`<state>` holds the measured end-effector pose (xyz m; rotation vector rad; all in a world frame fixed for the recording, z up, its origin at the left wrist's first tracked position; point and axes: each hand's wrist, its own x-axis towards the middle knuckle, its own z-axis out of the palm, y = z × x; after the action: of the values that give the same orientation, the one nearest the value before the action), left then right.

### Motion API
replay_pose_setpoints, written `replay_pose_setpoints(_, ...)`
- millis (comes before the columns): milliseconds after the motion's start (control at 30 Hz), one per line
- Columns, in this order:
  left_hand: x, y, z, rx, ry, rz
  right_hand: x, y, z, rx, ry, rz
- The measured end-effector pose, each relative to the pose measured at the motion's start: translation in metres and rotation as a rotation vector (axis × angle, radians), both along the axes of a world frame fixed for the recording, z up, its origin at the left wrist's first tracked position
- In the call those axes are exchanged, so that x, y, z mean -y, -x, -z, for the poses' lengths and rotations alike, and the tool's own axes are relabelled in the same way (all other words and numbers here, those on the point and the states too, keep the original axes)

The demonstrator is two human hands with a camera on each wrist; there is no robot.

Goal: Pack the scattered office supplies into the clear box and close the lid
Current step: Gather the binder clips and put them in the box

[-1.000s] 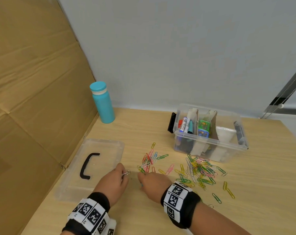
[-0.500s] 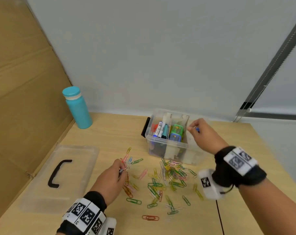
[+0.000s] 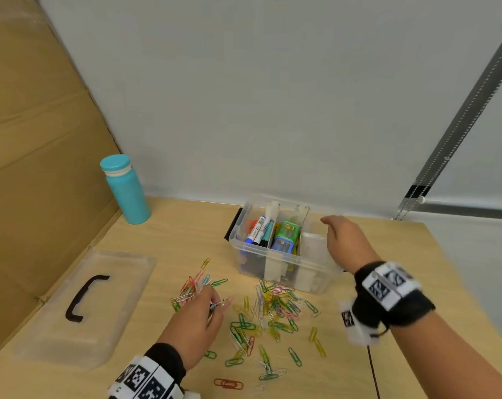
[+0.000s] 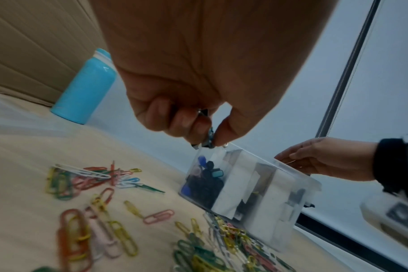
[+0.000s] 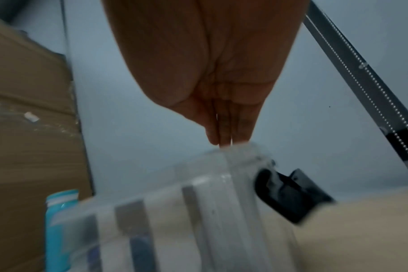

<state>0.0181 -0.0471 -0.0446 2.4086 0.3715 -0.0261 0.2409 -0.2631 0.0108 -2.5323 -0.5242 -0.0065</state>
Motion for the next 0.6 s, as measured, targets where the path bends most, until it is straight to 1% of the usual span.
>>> replay_pose_setpoints(67,0.013,-0.011,-0.011,0.015,-0.013,0.038,0.013,0.020,0.018,0.116,0.050,0.003)
replay_pose_setpoints(133,0.031,-0.030,-0.028,0.057,-0.034,0.078,0.022,0.029,0.037,0.151,0.123,0.018)
replay_pose_setpoints(200,0.053,-0.056,-0.048,0.096,-0.054,0.103,0.023,0.034,0.052,0.145,0.088,0.028)
replay_pose_setpoints(300,0.086,-0.107,-0.070,0.125,-0.121,0.146,0.019,0.038,0.063,0.156,0.012,0.045)
replay_pose_setpoints(400,0.109,-0.170,-0.083,0.065,-0.253,0.215,0.018,0.040,0.066,0.170,0.009,0.065)
replay_pose_setpoints(467,0.117,-0.205,-0.088,0.001,-0.347,0.221,0.017,0.041,0.066,0.161,0.015,0.070)
replay_pose_setpoints(533,0.120,-0.229,-0.092,-0.066,-0.376,0.195,0.017,0.041,0.065,0.161,0.024,0.065)
replay_pose_setpoints(600,0.120,-0.243,-0.094,-0.148,-0.363,0.213,0.018,0.041,0.064,0.167,0.035,0.054)
